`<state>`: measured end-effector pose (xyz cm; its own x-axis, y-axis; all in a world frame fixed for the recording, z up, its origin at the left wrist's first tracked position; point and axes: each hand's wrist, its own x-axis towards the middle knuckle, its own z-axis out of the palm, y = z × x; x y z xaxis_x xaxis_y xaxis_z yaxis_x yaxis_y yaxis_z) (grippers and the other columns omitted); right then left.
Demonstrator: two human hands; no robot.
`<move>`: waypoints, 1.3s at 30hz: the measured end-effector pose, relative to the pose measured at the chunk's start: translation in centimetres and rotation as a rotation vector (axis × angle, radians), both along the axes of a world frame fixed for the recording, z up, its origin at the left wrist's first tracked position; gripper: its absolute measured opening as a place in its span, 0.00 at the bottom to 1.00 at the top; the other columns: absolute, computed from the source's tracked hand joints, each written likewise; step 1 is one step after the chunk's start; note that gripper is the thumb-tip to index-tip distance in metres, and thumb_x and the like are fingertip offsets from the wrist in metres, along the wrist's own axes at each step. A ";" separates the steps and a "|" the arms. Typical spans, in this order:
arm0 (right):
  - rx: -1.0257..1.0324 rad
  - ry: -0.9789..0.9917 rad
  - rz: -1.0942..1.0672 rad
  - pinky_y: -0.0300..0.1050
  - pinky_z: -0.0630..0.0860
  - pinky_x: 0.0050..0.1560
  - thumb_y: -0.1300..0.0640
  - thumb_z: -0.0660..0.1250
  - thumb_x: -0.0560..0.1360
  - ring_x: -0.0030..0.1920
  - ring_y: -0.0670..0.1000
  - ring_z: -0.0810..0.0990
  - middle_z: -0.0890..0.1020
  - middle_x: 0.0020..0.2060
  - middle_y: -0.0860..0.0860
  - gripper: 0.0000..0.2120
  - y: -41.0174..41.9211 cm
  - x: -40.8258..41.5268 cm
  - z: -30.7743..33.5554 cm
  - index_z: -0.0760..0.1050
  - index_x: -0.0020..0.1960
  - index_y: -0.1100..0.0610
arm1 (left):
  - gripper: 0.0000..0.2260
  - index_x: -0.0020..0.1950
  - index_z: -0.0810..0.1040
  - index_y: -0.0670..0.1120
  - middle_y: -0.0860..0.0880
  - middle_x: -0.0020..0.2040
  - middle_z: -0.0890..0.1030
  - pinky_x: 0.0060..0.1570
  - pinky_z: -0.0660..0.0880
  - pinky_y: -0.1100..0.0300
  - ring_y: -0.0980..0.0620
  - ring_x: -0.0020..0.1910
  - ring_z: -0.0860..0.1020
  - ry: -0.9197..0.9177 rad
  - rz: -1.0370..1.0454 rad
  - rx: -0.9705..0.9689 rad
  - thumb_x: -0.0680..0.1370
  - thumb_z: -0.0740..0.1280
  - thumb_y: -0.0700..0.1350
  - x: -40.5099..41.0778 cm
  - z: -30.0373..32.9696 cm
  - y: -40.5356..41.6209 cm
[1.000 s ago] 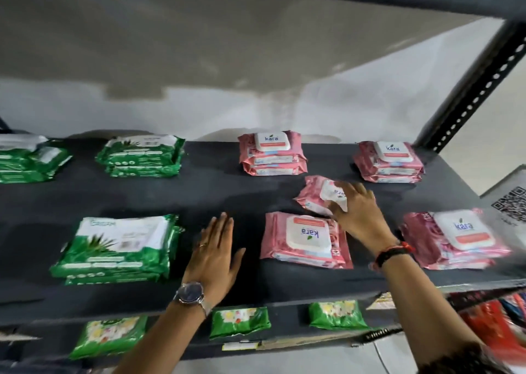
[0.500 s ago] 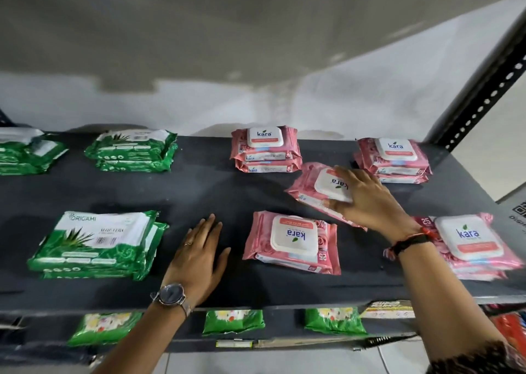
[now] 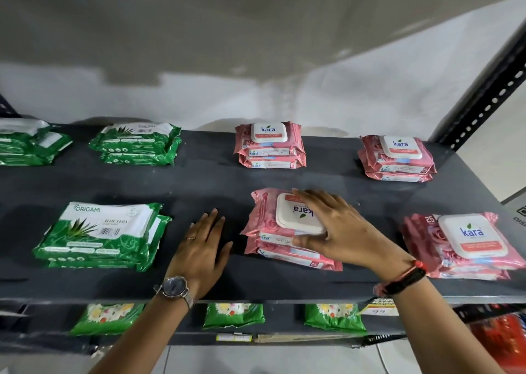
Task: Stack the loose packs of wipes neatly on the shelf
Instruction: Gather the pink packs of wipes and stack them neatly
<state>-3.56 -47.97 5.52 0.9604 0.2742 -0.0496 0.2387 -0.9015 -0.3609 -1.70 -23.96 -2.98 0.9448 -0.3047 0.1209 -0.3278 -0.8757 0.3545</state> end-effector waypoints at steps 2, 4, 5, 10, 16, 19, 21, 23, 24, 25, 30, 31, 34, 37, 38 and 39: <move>0.019 0.055 0.018 0.52 0.55 0.71 0.31 0.56 0.65 0.72 0.53 0.57 0.59 0.73 0.51 0.40 -0.4 0.5 0.5 0.52 0.71 0.47 | 0.22 0.68 0.62 0.40 0.41 0.72 0.62 0.69 0.50 0.58 0.44 0.72 0.58 -0.037 0.084 -0.214 0.77 0.58 0.47 -1.0 0.5 -0.8; 0.075 0.093 -0.003 0.54 0.57 0.72 0.27 0.48 0.61 0.72 0.52 0.58 0.59 0.73 0.50 0.43 -1.0 1.4 1.1 0.54 0.71 0.47 | 0.21 0.67 0.64 0.41 0.41 0.69 0.67 0.67 0.57 0.57 0.45 0.68 0.64 -0.013 0.217 -0.510 0.75 0.63 0.42 -2.7 1.5 -2.1; 0.138 0.117 -0.035 0.53 0.60 0.70 0.27 0.47 0.61 0.70 0.52 0.61 0.61 0.73 0.49 0.42 -1.2 1.9 1.3 0.56 0.70 0.46 | 0.22 0.67 0.64 0.43 0.44 0.68 0.67 0.65 0.61 0.57 0.47 0.67 0.65 0.037 0.289 -0.661 0.74 0.63 0.43 -3.6 2.0 -2.9; 0.321 0.336 -0.144 0.35 0.63 0.55 0.37 0.53 0.72 0.56 0.43 0.70 0.75 0.59 0.43 0.24 -1.5 3.5 0.6 0.69 0.63 0.46 | 0.25 0.66 0.60 0.49 0.47 0.66 0.66 0.53 0.67 0.56 0.49 0.59 0.69 0.545 0.558 -1.424 0.72 0.65 0.47 -5.7 3.7 -7.1; 0.456 0.216 -0.331 0.46 0.75 0.51 0.39 0.54 0.73 0.48 0.52 0.80 0.83 0.47 0.54 0.25 -1.1 1.4 -0.5 0.75 0.50 0.59 | 0.28 0.69 0.55 0.47 0.44 0.67 0.67 0.60 0.68 0.51 0.48 0.61 0.70 0.668 0.521 -1.649 0.73 0.64 0.42 -2.0 5.1 -8.7; 0.463 0.220 -0.408 0.53 0.73 0.50 0.40 0.53 0.73 0.46 0.57 0.79 0.82 0.44 0.57 0.24 -0.5 -0.5 -1.2 0.73 0.47 0.61 | 0.26 0.70 0.56 0.44 0.44 0.65 0.68 0.61 0.66 0.53 0.46 0.65 0.67 0.673 0.502 -1.640 0.75 0.62 0.42 -0.2 5.5 -7.7; 0.449 0.231 -0.424 0.52 0.73 0.48 0.39 0.52 0.73 0.45 0.58 0.78 0.81 0.41 0.57 0.25 -0.7 -1.1 -1.1 0.72 0.44 0.61 | 0.23 0.68 0.61 0.43 0.44 0.64 0.70 0.61 0.65 0.53 0.46 0.65 0.68 0.699 0.517 -1.586 0.75 0.62 0.44 -0.3 5.1 -7.4; 0.487 0.202 -0.445 0.53 0.73 0.51 0.38 0.51 0.73 0.47 0.59 0.79 0.82 0.44 0.59 0.27 -1.3 -0.4 -0.7 0.74 0.43 0.62 | 0.24 0.66 0.64 0.41 0.43 0.66 0.70 0.65 0.63 0.50 0.45 0.65 0.68 0.760 0.483 -1.513 0.73 0.64 0.47 -1.1 4.4 -7.5; 0.552 0.213 -0.445 0.53 0.73 0.53 0.38 0.52 0.73 0.48 0.57 0.79 0.82 0.46 0.58 0.26 -1.5 0.1 -0.6 0.74 0.44 0.60 | 0.27 0.66 0.65 0.41 0.42 0.67 0.70 0.68 0.62 0.47 0.43 0.65 0.68 0.797 0.433 -1.472 0.71 0.66 0.51 -1.5 4.2 -7.7; 0.635 0.251 -0.435 0.51 0.74 0.55 0.39 0.52 0.74 0.50 0.54 0.79 0.82 0.49 0.55 0.23 -1.4 0.6 -0.6 0.75 0.47 0.56 | 0.30 0.65 0.66 0.41 0.40 0.66 0.71 0.68 0.61 0.45 0.42 0.65 0.69 0.823 0.370 -1.418 0.68 0.68 0.55 -1.7 4.2 -8.0; 0.901 0.265 -0.470 0.33 0.74 0.52 0.44 0.51 0.76 0.50 0.44 0.78 0.79 0.50 0.47 0.15 0.7 0.4 -2.3 0.71 0.54 0.50 | 0.23 0.54 0.75 0.50 0.48 0.52 0.82 0.48 0.77 0.63 0.55 0.47 0.81 0.785 0.166 -1.233 0.63 0.69 0.60 -1.5 4.9 -9.3; 0.940 0.249 -0.500 0.29 0.74 0.46 0.44 0.51 0.76 0.47 0.42 0.78 0.79 0.47 0.46 0.13 1.1 -0.1 -2.7 0.71 0.49 0.49 | 0.20 0.52 0.75 0.50 0.47 0.51 0.82 0.48 0.78 0.61 0.54 0.46 0.82 0.792 0.139 -1.205 0.64 0.68 0.58 -1.1 5.0 -9.1; 1.015 0.245 -0.564 0.29 0.74 0.47 0.45 0.54 0.75 0.50 0.43 0.77 0.78 0.51 0.48 0.09 1.4 -1.2 -3.4 0.69 0.47 0.48 | 0.23 0.61 0.72 0.43 0.38 0.60 0.77 0.62 0.71 0.46 0.42 0.56 0.77 0.824 0.123 -1.123 0.69 0.66 0.53 0.5 5.3 -7.9; 0.899 0.177 -0.627 0.51 0.60 0.70 0.41 0.58 0.73 0.70 0.53 0.62 0.62 0.70 0.54 0.26 0.2 -0.8 -3.0 0.58 0.67 0.49 | 0.27 0.67 0.64 0.44 0.44 0.68 0.69 0.62 0.64 0.59 0.47 0.65 0.69 0.615 0.297 -1.084 0.71 0.66 0.51 0.7 5.2 -7.0; 0.897 0.154 -0.627 0.51 0.56 0.71 0.40 0.58 0.72 0.72 0.53 0.58 0.58 0.73 0.52 0.31 -0.3 -0.3 -2.7 0.53 0.70 0.48 | 0.28 0.67 0.64 0.44 0.45 0.67 0.69 0.57 0.65 0.63 0.49 0.64 0.69 0.580 0.322 -1.095 0.71 0.66 0.53 -0.1 5.2 -6.9; 0.918 0.147 -0.602 0.50 0.54 0.70 0.39 0.57 0.71 0.72 0.51 0.56 0.56 0.73 0.51 0.32 -0.7 0.3 -2.4 0.51 0.71 0.45 | 0.31 0.67 0.63 0.44 0.46 0.65 0.71 0.53 0.66 0.66 0.51 0.60 0.71 0.584 0.315 -1.110 0.69 0.66 0.55 -1.1 5.1 -6.9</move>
